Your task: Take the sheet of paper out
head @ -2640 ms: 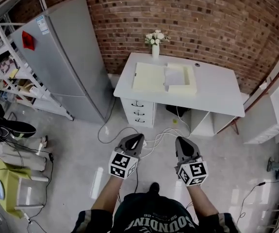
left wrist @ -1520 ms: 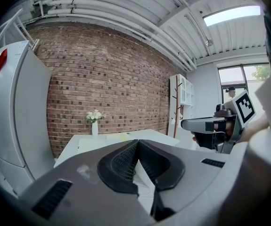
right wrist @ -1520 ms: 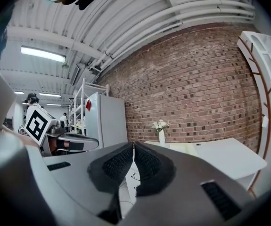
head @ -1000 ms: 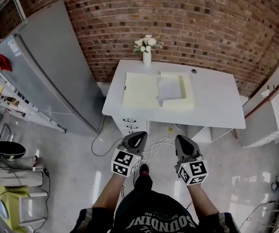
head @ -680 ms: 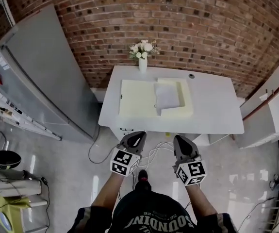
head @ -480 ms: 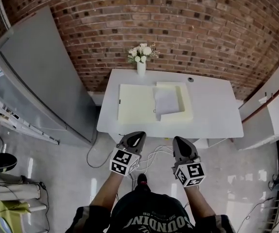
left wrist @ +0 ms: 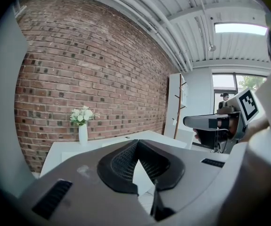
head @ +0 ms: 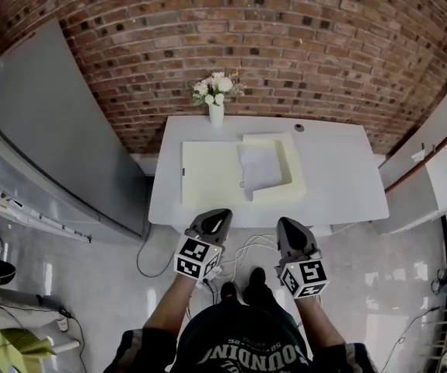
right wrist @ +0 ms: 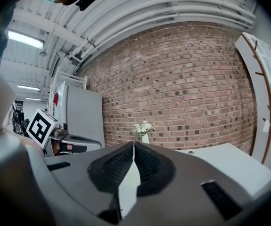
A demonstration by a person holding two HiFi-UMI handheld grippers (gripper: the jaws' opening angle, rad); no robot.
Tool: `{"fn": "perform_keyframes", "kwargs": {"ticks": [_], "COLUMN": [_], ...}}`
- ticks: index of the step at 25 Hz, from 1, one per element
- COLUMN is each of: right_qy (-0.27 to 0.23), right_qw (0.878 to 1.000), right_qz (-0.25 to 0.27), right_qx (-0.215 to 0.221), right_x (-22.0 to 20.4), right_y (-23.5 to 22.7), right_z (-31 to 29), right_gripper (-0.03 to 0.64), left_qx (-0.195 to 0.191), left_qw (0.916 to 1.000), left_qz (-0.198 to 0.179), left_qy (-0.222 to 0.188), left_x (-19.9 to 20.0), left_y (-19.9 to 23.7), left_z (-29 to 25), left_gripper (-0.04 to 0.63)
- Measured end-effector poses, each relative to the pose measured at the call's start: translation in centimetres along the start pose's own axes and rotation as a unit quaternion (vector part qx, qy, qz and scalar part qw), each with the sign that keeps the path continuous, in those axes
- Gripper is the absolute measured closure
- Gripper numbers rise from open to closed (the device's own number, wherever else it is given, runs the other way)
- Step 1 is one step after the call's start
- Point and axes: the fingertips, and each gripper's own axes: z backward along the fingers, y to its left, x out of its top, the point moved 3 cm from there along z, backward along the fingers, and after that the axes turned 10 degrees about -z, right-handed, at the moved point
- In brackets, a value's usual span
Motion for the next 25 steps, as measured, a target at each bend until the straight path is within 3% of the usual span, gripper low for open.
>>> {"fn": "perform_keyframes", "kwargs": {"ticks": [10,25], "right_qy": [-0.005,0.011], "right_qw": [1.000,0.996], "right_qz": [-0.005,0.008], "right_qx": [0.013,0.091], "right_x": [1.3,6.4], "right_y": [-3.7,-13.0], "right_z": [-5.4,-17.4], "right_gripper": [0.546,0.546], "left_qx": [0.004,0.077], "left_qw": [0.9999,0.9966], "left_qz": [-0.002,0.019], "left_qy": [0.010,0.023], "left_x": [0.5,3.3], "left_y": [2.8,9.1], "left_z": [-5.6,-17.4], "left_gripper": [0.584,0.584]}}
